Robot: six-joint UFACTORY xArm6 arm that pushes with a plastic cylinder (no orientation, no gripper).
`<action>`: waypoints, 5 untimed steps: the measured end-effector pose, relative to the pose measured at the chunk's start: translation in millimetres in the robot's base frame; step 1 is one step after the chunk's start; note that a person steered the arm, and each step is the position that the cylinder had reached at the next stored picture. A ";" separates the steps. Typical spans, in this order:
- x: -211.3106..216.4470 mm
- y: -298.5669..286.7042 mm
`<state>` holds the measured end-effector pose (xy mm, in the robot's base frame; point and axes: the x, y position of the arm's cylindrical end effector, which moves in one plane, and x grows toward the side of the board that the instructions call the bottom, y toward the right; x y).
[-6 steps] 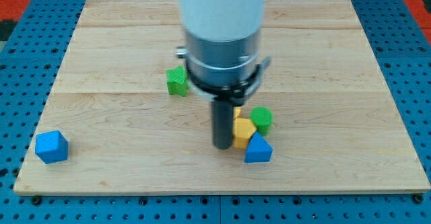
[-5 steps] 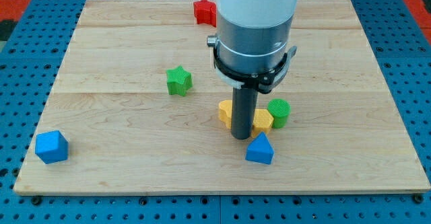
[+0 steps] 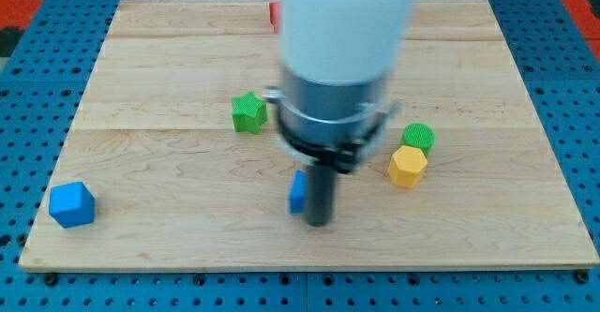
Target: Move blue triangle closer to the blue cube
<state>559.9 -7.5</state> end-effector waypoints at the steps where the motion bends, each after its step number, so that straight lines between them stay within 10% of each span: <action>1: -19.3 26.8; 2: -37.5 44.2; 5: -31.0 -172.2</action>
